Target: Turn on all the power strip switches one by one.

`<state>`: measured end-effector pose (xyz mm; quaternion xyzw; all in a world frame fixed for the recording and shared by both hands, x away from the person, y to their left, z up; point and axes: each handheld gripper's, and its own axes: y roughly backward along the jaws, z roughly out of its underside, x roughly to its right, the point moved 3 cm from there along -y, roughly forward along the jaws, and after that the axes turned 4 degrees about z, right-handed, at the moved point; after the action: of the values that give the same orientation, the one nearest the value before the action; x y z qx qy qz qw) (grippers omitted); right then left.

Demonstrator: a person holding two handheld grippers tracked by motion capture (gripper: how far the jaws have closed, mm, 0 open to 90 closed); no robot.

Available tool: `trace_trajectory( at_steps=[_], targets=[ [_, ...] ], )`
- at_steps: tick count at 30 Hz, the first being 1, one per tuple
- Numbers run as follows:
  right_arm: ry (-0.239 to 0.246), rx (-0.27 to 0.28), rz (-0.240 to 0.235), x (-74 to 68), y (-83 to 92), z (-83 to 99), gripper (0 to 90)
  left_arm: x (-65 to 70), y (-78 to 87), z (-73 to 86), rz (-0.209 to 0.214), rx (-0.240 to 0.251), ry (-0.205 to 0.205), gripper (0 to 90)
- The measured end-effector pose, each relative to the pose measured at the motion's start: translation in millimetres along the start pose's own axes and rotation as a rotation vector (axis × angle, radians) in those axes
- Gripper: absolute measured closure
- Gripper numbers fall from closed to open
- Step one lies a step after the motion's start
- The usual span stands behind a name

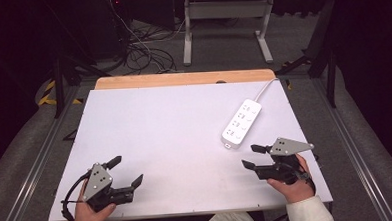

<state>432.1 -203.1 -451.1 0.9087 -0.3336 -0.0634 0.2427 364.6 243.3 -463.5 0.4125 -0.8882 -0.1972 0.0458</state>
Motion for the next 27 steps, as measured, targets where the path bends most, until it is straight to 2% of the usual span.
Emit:
trace_trajectory(
  at_steps=[6,15,19,22,24,27],
  targets=[
    [-0.004,-0.013,-0.019,5.4,-3.3,-11.0,40.5,-0.1,0.0,0.2,0.0,-0.001,-0.001,13.0],
    [-0.008,-0.017,0.013,11.7,-3.5,-24.4,40.6,-0.2,0.2,0.3,-0.003,-0.001,-0.003,13.1],
    [-0.031,-0.021,0.014,15.8,-3.8,-28.0,43.1,-0.2,0.0,0.4,-0.005,-0.001,-0.002,13.1],
    [-0.036,-0.009,0.021,18.3,-2.7,-29.5,49.7,-0.1,0.0,0.4,-0.005,-0.001,-0.003,13.1],
    [-0.053,-0.014,-0.009,20.4,-3.3,-30.3,53.8,-0.3,0.0,0.5,-0.006,-0.003,-0.004,13.2],
    [-0.072,-0.02,-0.018,22.9,-4.6,-30.9,61.8,-0.2,-0.1,0.5,-0.006,-0.003,-0.003,13.3]
  ],
)
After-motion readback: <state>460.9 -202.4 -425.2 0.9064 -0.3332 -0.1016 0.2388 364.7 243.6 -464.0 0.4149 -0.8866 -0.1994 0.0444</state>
